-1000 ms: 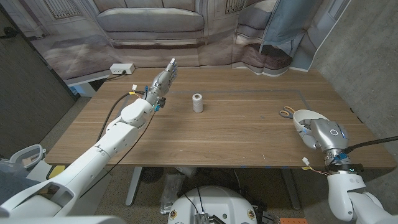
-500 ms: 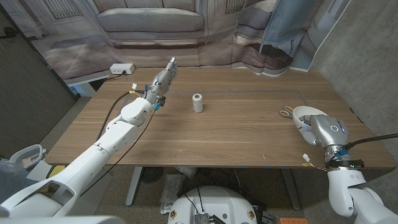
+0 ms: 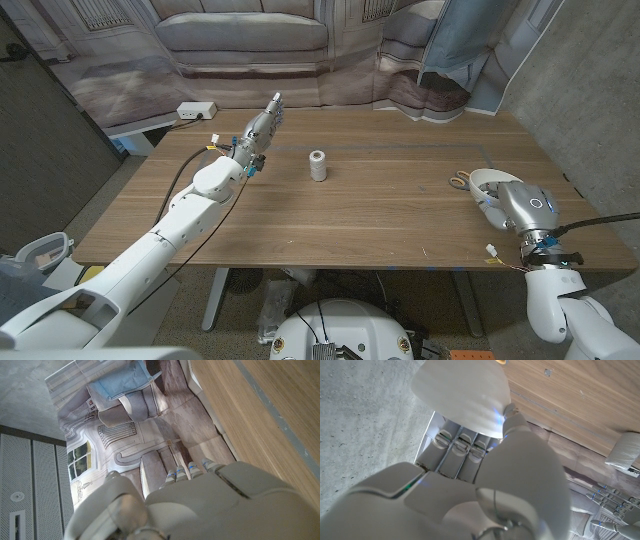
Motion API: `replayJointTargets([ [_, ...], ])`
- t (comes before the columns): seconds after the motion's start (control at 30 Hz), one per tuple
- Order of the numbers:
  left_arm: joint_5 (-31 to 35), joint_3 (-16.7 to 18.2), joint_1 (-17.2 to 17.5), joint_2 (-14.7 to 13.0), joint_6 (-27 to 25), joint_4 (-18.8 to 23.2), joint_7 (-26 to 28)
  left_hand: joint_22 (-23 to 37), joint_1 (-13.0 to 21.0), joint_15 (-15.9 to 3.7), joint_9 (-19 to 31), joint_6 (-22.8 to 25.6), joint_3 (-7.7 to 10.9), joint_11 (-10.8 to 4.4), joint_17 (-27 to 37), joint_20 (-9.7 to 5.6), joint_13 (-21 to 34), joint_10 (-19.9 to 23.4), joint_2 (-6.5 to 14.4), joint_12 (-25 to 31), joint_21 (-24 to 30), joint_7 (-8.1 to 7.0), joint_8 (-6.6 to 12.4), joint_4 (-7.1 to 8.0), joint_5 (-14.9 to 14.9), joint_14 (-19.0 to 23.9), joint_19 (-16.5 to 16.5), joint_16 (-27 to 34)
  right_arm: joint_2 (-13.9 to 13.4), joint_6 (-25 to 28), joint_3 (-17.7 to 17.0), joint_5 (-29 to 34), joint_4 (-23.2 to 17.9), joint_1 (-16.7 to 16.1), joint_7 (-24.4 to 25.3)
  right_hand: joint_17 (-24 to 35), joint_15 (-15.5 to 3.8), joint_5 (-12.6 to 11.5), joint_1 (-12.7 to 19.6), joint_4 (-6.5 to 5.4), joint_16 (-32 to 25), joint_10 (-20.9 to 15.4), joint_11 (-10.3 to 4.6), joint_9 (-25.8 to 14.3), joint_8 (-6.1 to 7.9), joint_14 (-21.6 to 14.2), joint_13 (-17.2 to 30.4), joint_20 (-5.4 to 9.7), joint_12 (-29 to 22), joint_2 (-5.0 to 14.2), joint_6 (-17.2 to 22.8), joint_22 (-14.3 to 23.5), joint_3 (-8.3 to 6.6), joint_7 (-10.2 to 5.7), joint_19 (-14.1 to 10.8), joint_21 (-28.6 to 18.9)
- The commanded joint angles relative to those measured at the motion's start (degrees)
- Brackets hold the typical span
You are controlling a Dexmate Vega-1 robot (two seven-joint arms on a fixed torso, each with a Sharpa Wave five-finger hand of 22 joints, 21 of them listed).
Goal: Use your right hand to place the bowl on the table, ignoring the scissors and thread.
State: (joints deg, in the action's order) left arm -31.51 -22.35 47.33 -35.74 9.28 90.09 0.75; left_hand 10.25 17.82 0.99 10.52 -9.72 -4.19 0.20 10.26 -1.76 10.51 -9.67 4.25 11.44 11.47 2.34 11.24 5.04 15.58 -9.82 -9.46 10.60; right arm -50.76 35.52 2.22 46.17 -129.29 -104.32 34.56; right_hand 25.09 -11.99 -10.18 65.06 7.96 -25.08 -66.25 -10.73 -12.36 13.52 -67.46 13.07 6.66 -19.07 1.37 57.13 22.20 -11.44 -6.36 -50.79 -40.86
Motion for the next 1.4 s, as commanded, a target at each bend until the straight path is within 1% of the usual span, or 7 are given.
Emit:
replayJointTargets([
  [0.03, -0.07, 0.23, -0.08, -0.21, -0.22, 0.00, 0.12, 0.11, 0.18, 0.20, 0.21, -0.24, -0.52, 0.01, 0.22, -1.01, 0.12, -0.93, 0.36, 0.03, -0.01, 0.02, -0.04, 0.23, 0.00, -1.43, -1.03, 0.09, 0.73, -2.35, 0.26, 0.18, 1.61, 2.31, -0.34, 0.26, -1.60, -0.39, 5.02, -0.08, -0.13, -0.26, -0.16, -0.32, 0.11, -1.72, 0.10, 5.47, -0.08, 5.50, 4.26, 0.22, 0.05, -3.88, 0.11, -0.53],
  [0.3, -0.14, 0.11, -0.49, -0.04, -0.18, -0.49, -0.18, 0.12, 0.23, 0.23, 0.22, -0.23, -0.59, 0.08, 0.22, -1.03, 0.12, -0.96, 0.38, 0.02, -0.01, 0.03, -0.04, 0.22, 0.01, -1.43, -1.04, 0.10, 0.64, -2.63, 1.22, 0.66, 2.26, 3.93, -0.61, 0.45, -1.60, -0.40, 5.10, -0.10, -0.11, -0.33, -0.16, -0.36, -0.01, -1.76, 0.16, 5.48, -0.05, 5.52, 4.16, 0.43, 0.19, -3.92, 0.28, -0.98],
  [0.5, -0.19, 0.31, -0.05, -0.02, 0.26, -0.40, 0.06, 0.12, 0.27, 0.20, 0.22, -0.23, -0.65, -0.02, 0.22, -0.98, 0.12, -0.94, 0.41, 0.03, -0.01, 0.02, -0.03, 0.22, 0.02, -1.41, -1.06, 0.11, 0.54, -3.45, 1.80, 0.69, 2.92, 5.27, -0.13, 0.59, -1.59, -0.41, 5.17, -0.10, -0.07, -0.34, -0.17, -0.39, -0.05, -1.78, 0.19, 5.50, 0.00, 5.52, 4.22, 0.60, 0.29, -3.86, 0.41, -1.33],
  [0.9, -0.16, 1.36, 1.85, -1.19, 0.06, 2.05, 1.46, 0.12, 0.33, 0.20, 0.22, -0.22, -0.76, -0.01, 0.22, -0.99, 0.12, -0.94, 0.45, 0.04, 0.00, -0.03, -0.03, 0.22, 0.03, -1.44, -1.07, 0.10, 0.17, -4.57, 3.43, 0.04, 4.82, 8.50, 0.45, 0.89, -1.60, -0.44, 5.34, -0.11, 0.00, -0.43, -0.16, -0.45, -0.16, -1.80, 0.36, 5.51, 0.01, 5.56, 4.26, 0.92, 0.49, -3.85, 0.77, -2.05],
  [1.4, -0.24, 2.04, 2.77, -1.89, -0.38, 3.43, 2.24, 0.12, 0.40, 0.19, 0.22, -0.24, -0.92, 0.00, 0.22, -1.02, 0.12, -0.96, 0.50, 0.03, -0.01, 0.01, -0.04, 0.23, 0.04, -1.46, -1.11, 0.10, -0.40, -6.14, 6.06, -1.32, 7.78, 12.67, 2.11, 1.29, -1.60, -0.45, 5.52, -0.16, 0.04, -0.49, -0.14, -0.53, -0.30, -1.93, 0.60, 5.52, 0.04, 5.63, 4.27, 1.32, 0.74, -3.79, 1.22, -2.99],
])
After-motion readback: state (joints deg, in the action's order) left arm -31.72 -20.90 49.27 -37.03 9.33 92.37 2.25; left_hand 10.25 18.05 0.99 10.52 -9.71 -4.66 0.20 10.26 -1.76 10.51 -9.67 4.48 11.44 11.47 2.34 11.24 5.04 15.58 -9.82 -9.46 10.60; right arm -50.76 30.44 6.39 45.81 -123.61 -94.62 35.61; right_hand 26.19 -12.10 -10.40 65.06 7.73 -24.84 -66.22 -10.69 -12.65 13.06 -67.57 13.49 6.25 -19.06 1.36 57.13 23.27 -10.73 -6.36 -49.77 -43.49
